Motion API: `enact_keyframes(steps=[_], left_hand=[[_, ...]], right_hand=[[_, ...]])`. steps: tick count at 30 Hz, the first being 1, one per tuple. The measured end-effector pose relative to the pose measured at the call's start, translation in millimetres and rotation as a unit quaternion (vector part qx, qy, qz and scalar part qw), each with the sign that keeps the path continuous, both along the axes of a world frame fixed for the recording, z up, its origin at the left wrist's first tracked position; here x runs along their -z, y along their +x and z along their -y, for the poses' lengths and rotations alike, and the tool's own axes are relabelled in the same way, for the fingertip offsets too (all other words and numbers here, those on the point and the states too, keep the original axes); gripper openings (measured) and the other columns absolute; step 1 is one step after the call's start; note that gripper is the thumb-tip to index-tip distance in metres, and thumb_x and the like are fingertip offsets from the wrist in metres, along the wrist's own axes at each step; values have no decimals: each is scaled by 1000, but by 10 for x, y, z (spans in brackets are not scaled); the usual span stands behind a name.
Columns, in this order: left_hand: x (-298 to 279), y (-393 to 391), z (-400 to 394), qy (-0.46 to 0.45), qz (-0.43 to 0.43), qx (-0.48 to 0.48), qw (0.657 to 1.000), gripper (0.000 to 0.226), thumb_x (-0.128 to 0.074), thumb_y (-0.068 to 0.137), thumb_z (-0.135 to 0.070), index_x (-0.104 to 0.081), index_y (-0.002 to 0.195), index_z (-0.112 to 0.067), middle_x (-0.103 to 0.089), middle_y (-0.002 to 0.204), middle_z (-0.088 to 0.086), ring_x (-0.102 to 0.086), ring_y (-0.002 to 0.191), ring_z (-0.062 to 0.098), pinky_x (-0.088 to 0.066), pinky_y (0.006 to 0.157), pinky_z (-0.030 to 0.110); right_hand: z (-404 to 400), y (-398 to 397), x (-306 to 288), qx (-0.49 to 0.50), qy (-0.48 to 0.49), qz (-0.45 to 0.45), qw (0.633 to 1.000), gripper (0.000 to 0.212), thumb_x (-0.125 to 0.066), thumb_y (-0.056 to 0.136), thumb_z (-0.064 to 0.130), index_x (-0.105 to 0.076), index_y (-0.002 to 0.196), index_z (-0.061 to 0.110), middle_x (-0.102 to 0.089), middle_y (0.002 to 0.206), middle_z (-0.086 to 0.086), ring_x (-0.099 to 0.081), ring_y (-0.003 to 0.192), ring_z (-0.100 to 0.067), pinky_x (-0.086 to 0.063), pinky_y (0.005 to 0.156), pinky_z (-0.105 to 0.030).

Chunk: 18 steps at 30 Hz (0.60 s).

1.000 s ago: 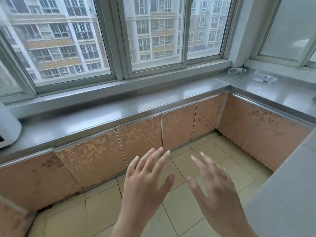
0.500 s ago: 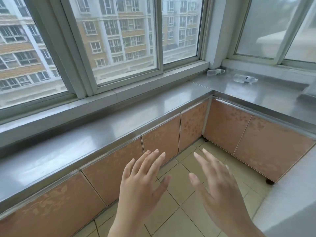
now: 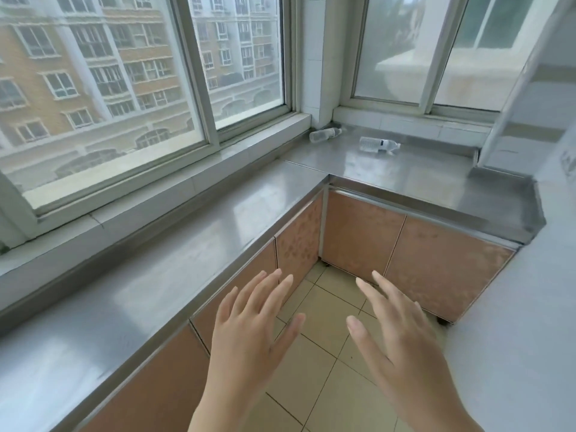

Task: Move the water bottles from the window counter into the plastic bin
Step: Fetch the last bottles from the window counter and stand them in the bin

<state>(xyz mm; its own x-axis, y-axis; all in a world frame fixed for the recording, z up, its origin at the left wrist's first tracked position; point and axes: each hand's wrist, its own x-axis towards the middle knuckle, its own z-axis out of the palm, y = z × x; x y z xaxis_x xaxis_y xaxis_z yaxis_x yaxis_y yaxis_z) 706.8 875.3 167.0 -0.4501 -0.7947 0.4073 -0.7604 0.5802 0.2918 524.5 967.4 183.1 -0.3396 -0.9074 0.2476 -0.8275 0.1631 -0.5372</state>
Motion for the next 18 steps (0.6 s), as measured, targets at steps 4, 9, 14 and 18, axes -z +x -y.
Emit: enact_keyframes(steps=[4, 9, 14, 18], left_hand=[[100, -484, 626, 4, 4, 23, 1000, 53, -44, 92, -55, -59, 136, -29, -58, 141, -12, -51, 134, 13, -39, 107, 42], [168, -1132, 1506, 19, 17, 30, 999, 55, -40, 93, -57, -56, 139, -32, -54, 144, -14, -46, 137, 10, -22, 114, 32], [113, -1738, 2302, 27, -3, 24, 999, 56, -37, 94, -60, -52, 142, -35, -47, 149, -17, -39, 141, 7, -24, 117, 35], [118, -2154, 2829, 35, -16, 32, 999, 54, -40, 93, -58, -57, 138, -33, -52, 145, -15, -43, 138, 7, -26, 114, 34]], right_hand=[[555, -445, 107, 22, 6, 0, 1000, 64, -21, 85, 64, -34, 143, 40, -23, 154, 18, -17, 138, 4, -4, 116, -32], [1393, -1079, 205, 33, 25, 1, 999, 65, -17, 83, 65, -31, 143, 43, -20, 155, 19, -19, 142, -3, -4, 117, -34], [2168, -1699, 132, 30, 36, -4, 999, 65, -15, 83, 66, -28, 143, 45, -17, 155, 21, -12, 139, 5, 1, 116, -30], [2733, -2115, 99, 29, 43, -16, 999, 64, -16, 83, 66, -27, 143, 45, -16, 154, 21, -12, 141, 3, 2, 116, -28]])
